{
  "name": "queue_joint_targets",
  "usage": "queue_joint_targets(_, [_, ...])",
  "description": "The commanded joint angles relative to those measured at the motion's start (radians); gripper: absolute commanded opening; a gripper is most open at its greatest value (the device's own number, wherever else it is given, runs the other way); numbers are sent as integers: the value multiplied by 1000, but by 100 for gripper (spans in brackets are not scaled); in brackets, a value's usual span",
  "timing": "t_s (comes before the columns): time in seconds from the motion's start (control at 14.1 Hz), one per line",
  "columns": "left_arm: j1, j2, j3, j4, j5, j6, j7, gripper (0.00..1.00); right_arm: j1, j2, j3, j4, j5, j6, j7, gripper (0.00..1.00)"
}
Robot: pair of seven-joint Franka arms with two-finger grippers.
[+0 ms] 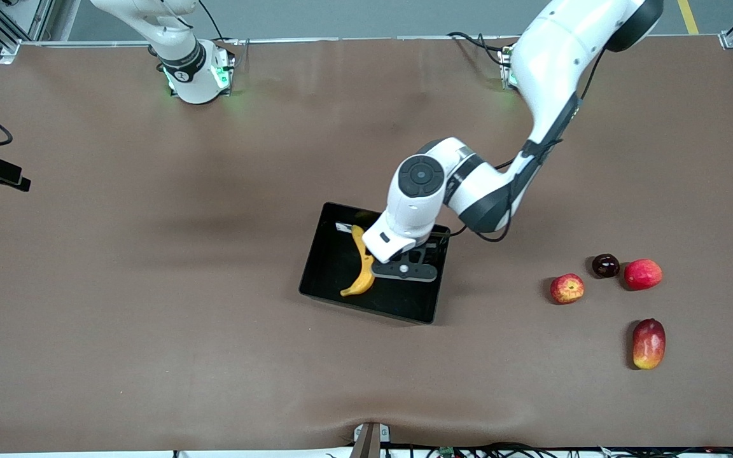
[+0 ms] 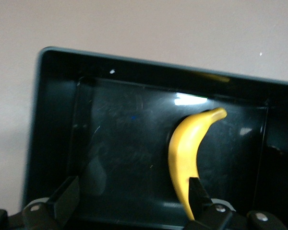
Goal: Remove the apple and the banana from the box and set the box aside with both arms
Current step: 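Open the left gripper and move it back over the banana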
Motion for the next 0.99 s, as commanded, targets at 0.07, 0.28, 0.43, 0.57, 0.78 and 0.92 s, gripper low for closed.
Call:
queue_joint_targets(0.07, [-146, 125, 117, 113, 17, 81, -70, 100, -10, 4, 5, 7, 14, -8, -9, 100])
queue_joint_targets(0.28, [-200, 157, 167, 113, 17, 141, -69, 100, -12, 14, 5, 7, 14, -10, -9, 100])
queue_joint_targets(0.43, [-209, 169, 167, 111, 19, 158, -69, 100, -12, 14, 5, 7, 14, -11, -8, 100])
queue_joint_targets(0.57, [-220, 191, 167, 111, 20, 181, -70, 100, -12, 16, 4, 5, 14, -13, -9, 100])
queue_joint_targets(0.78, [-221, 200, 167, 108, 17, 181, -73, 100, -10, 27, 4, 5, 14, -13, -12, 100])
queue_joint_targets(0.92, [-220, 200, 167, 108, 16, 181, -81, 100, -10, 33, 4, 5, 10, -11, -14, 100])
